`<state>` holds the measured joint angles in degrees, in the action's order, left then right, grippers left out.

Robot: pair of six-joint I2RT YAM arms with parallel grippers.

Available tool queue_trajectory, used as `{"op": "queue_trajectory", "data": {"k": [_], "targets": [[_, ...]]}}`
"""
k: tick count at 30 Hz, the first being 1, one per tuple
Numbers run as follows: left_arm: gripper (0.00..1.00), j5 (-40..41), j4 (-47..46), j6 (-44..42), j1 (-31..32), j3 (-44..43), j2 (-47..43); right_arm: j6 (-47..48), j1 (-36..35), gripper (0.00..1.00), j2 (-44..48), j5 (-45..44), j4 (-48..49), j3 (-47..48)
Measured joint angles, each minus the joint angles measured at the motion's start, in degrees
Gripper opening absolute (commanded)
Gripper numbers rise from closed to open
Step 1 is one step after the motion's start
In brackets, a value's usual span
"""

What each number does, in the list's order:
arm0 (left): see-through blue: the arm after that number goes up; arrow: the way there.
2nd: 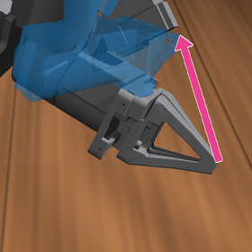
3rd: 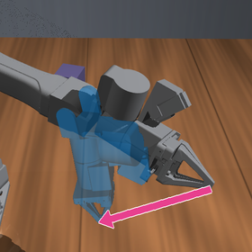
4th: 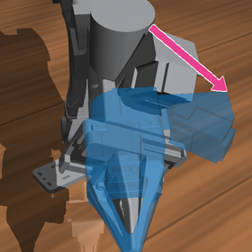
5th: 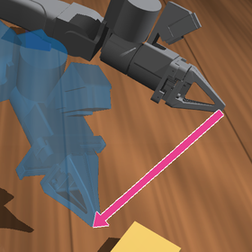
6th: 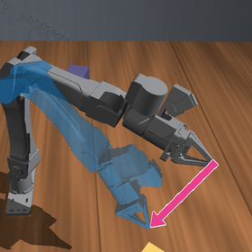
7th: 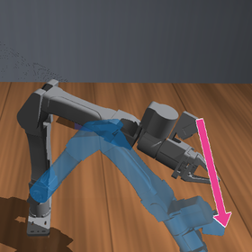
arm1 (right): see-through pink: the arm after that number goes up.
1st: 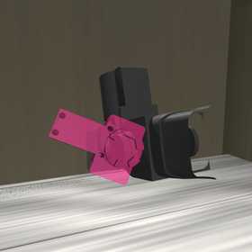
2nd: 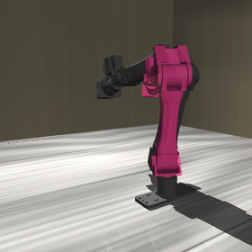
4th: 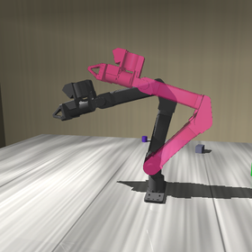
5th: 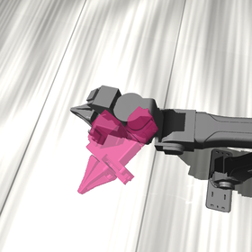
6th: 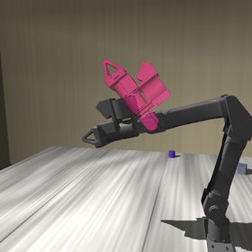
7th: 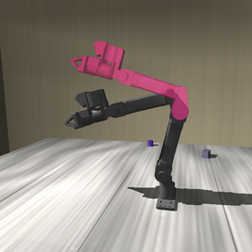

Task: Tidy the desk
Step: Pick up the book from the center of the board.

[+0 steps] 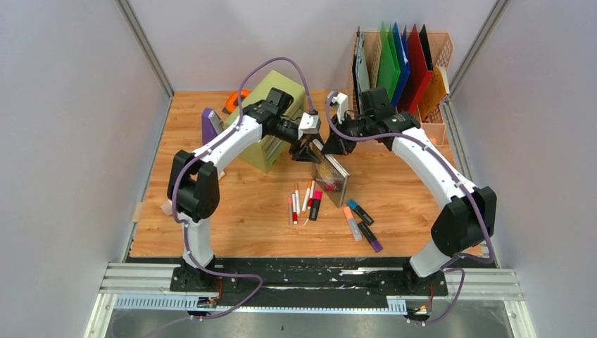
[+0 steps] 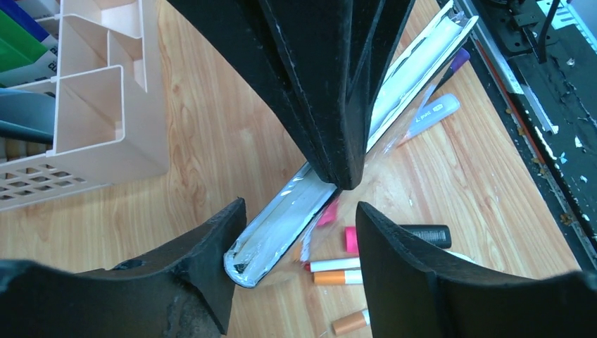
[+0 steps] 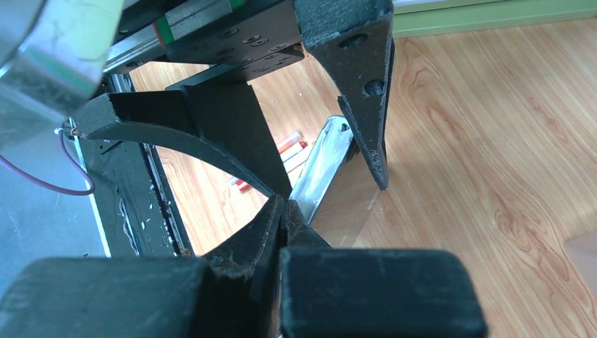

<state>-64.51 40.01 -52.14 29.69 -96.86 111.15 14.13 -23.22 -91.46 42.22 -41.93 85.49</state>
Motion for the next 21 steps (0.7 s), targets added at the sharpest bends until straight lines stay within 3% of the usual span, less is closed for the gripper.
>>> {"op": "queue_trajectory", "data": {"k": [12, 18, 21], "targets": [[0.45, -0.3, 0.7, 1.0, 0.0, -4.0, 2.8, 1.8, 0.1, 0.0, -0.3, -3.4, -3.8, 2.4], [0.27, -1.4, 0.5, 3.3, -0.2, -6.1, 4.5, 2.5, 0.4, 0.0, -0.3, -7.0, -5.6, 3.8], [0.24, -1.5, 0.3, 4.5, -0.2, -7.3, 5.4, 3.0, 0.7, 0.0, -0.3, -9.4, -6.1, 4.6]]}}
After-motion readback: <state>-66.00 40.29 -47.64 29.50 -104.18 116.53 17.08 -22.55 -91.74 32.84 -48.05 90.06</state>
